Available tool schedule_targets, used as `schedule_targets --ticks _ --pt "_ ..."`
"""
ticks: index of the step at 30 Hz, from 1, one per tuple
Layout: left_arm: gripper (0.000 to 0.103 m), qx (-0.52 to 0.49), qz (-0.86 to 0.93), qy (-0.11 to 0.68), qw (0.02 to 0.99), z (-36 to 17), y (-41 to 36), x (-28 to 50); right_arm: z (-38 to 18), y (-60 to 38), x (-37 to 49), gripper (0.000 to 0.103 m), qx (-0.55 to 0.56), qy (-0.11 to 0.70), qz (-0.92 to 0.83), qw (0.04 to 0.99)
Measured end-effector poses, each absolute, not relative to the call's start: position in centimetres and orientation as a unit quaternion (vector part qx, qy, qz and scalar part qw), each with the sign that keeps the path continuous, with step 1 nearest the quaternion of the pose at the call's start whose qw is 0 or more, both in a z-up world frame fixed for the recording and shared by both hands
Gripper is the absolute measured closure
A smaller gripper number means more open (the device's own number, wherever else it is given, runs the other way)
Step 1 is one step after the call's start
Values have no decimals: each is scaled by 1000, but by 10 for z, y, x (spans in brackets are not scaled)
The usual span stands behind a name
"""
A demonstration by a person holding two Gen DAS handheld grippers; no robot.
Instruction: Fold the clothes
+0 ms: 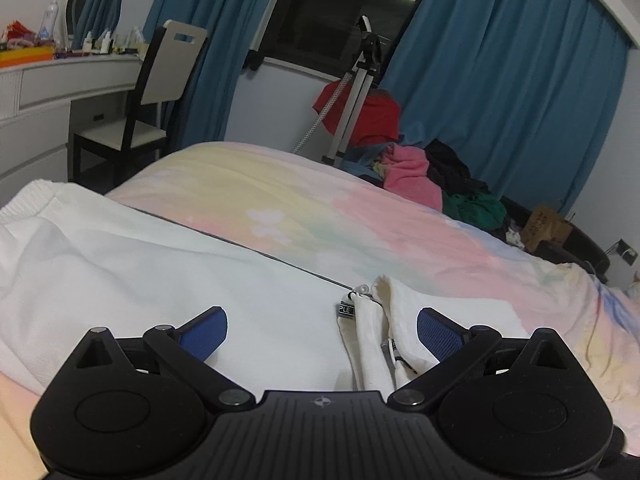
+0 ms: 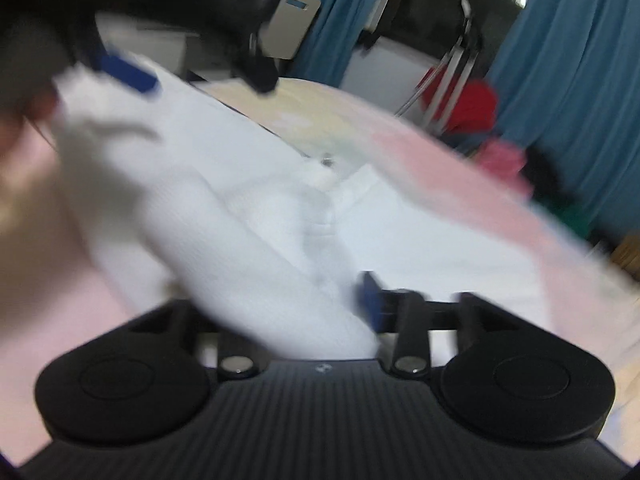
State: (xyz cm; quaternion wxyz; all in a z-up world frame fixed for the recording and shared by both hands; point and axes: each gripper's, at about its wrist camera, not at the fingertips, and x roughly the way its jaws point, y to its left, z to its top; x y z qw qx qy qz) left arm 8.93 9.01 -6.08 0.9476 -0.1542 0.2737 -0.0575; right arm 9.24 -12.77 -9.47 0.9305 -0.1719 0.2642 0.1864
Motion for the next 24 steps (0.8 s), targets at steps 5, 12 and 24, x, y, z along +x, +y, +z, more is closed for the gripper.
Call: schedule_targets --ticks 5,12,24 --pt "4 -182 -67 283 939 -70 100 98 -68 -147 40 28 -50 271 250 928" --pt "17 -139 -95 323 931 -86 74 153 -62 -164 33 28 -2 237 215 947" --pt "71 -101 -128 366 916 -124 36 220 -103 -129 55 28 -104 268 260 922"
